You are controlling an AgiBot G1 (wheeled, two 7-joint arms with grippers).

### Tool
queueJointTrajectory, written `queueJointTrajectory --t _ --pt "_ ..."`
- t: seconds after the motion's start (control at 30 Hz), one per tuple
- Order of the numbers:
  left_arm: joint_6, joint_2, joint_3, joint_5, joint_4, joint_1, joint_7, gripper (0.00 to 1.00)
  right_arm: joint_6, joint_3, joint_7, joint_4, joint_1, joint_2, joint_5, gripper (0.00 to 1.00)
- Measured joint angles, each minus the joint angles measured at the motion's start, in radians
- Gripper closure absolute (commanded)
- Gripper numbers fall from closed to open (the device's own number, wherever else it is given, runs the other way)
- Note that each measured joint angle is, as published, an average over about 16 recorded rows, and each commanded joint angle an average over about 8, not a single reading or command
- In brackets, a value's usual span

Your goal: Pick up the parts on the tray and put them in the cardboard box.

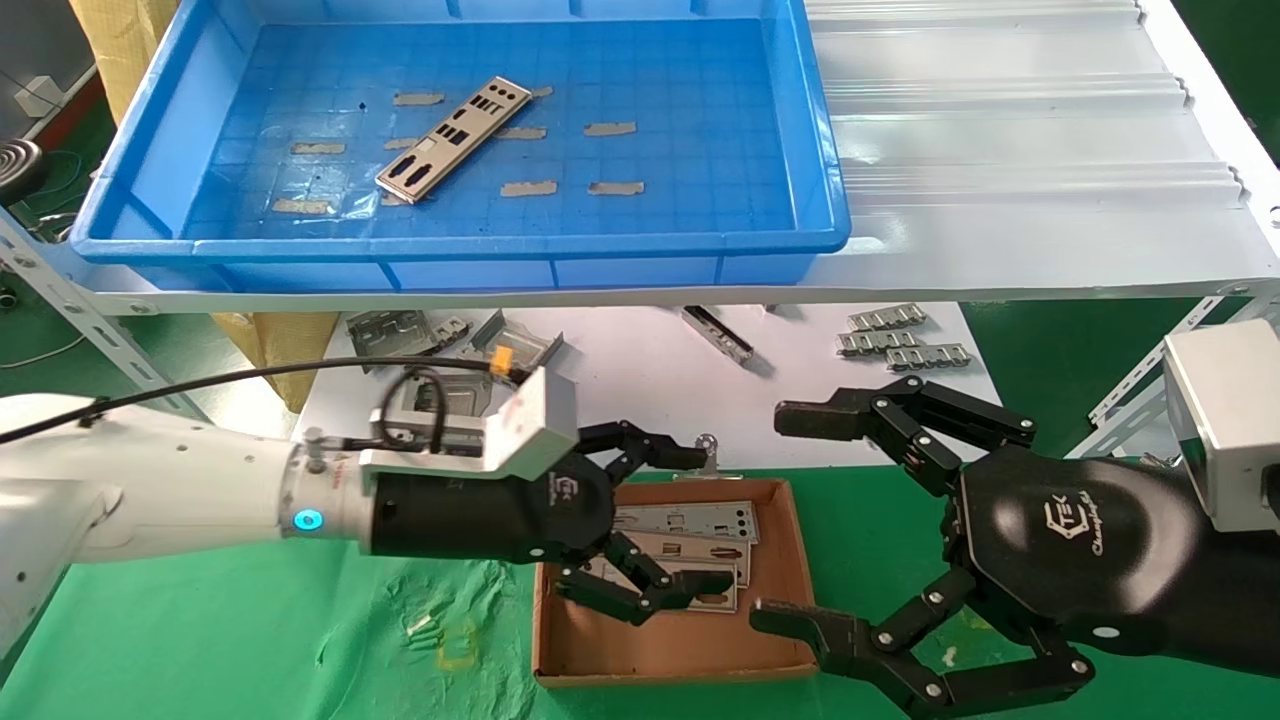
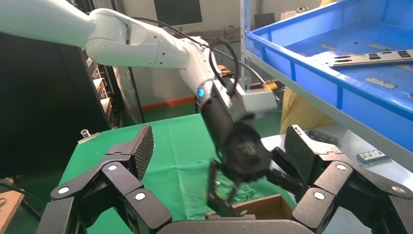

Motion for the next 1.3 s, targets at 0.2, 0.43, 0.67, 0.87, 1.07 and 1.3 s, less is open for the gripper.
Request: queueJointTrajectory --t 0.2,0.43,0.67,0.87,1.07,1.3 --pt "-0.004 -0.050 -0.039 -0.019 -0.081 0.037 -0.038 0.00 0.000 0.000 0.000 0.000 0.000 0.000 0.000 0.00" --pt "-0.008 -0.122 -0.097 -0.048 -0.198 0.090 -0.095 0.00 0.000 0.000 0.000 0.000 0.000 0.000 0.000 0.00" --pt "-0.012 -0.196 -0.156 -0.077 -0.316 0.144 -0.152 0.00 0.000 0.000 0.000 0.000 0.000 0.000 0.000 0.00" --pt "-0.016 -0.258 -0.205 -0.102 -0.417 0.190 -0.200 0.00 0.000 0.000 0.000 0.000 0.000 0.000 0.000 0.00" --pt "-0.019 -0.321 -0.255 -0.126 -0.517 0.236 -0.249 0.00 0.000 0.000 0.000 0.000 0.000 0.000 0.000 0.00" --pt "-0.024 -0.393 -0.313 -0.155 -0.635 0.290 -0.305 0.00 0.000 0.000 0.000 0.000 0.000 0.000 0.000 0.00"
